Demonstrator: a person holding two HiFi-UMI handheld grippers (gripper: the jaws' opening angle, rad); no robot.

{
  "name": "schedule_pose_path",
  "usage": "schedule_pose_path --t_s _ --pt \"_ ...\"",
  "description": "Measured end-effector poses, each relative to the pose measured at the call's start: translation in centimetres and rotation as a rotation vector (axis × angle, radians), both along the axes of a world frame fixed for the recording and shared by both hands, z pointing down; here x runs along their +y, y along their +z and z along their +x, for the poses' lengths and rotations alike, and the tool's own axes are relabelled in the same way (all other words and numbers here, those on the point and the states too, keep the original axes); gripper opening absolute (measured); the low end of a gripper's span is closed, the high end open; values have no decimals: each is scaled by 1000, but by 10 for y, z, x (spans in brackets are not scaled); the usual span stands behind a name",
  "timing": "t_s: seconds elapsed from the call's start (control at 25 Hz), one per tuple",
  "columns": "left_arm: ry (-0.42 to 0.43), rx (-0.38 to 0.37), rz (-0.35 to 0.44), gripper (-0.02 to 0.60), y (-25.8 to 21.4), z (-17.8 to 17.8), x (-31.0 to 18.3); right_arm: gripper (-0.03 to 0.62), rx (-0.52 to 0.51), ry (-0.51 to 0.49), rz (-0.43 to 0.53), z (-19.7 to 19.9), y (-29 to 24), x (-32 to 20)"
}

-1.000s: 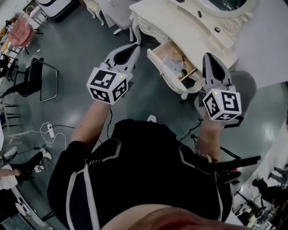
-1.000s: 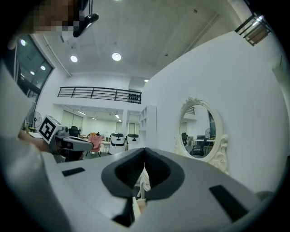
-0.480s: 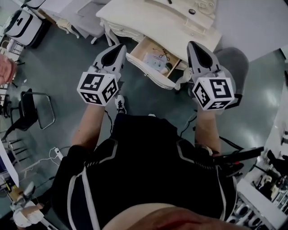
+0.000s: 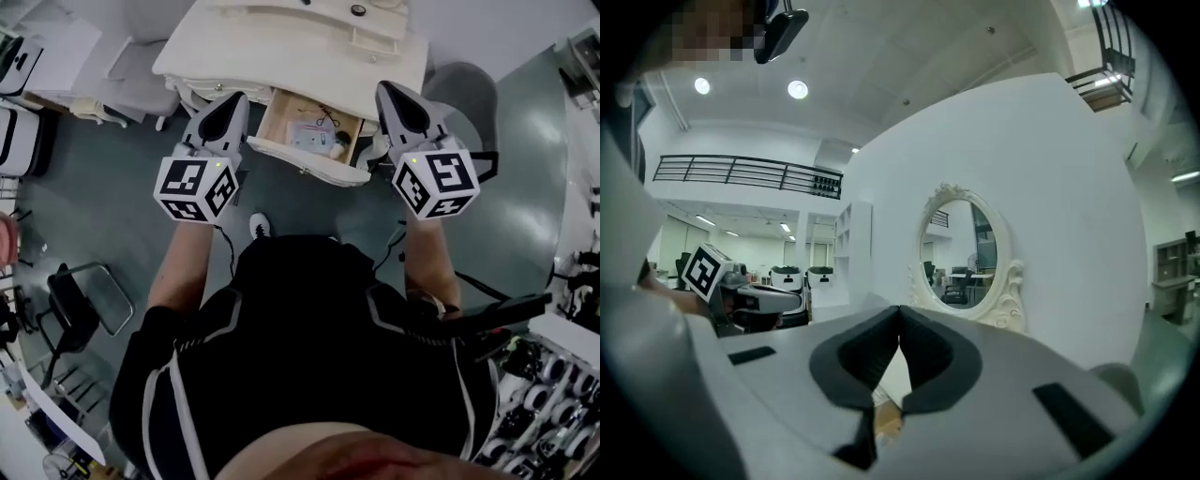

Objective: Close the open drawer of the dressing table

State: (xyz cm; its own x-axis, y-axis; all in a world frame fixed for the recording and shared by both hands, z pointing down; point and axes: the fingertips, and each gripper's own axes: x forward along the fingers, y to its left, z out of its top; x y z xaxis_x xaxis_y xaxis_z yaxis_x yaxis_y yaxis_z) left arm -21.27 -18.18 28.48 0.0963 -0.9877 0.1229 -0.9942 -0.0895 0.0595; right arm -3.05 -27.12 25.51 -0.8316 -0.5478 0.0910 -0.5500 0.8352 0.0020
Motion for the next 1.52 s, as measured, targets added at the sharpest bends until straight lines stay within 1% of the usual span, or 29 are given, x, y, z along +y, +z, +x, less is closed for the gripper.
schedule_pose_path --t_s 0.16,0.32,0.44,0.6,0.92,1.16,1.28,1.4,1.52 --pt "58 16 -5 5 3 -30 -13 5 22 70 -15 -23 6 -3" --pt "125 23 -25 4 17 -48 -24 5 36 135 -26 -35 18 -2" --pt "170 31 -35 5 26 -54 -27 5 53 178 -28 -38 31 2" --pt "222 25 -57 4 44 -57 -25 5 62 276 -49 -31 53 13" --pt "310 -8 -151 5 104 -68 -21 5 117 376 -133 -29 119 34" --pt "381 -42 -204 5 150 -69 -13 5 144 416 -208 -32 175 48" --pt "404 -36 -216 5 171 -67 -9 5 174 423 -250 -33 205 57" --pt "444 -20 -202 5 187 -60 -5 5 197 419 -314 -32 238 66" --pt "478 -48 -233 5 214 -48 -1 5 241 426 -366 -25 275 72"
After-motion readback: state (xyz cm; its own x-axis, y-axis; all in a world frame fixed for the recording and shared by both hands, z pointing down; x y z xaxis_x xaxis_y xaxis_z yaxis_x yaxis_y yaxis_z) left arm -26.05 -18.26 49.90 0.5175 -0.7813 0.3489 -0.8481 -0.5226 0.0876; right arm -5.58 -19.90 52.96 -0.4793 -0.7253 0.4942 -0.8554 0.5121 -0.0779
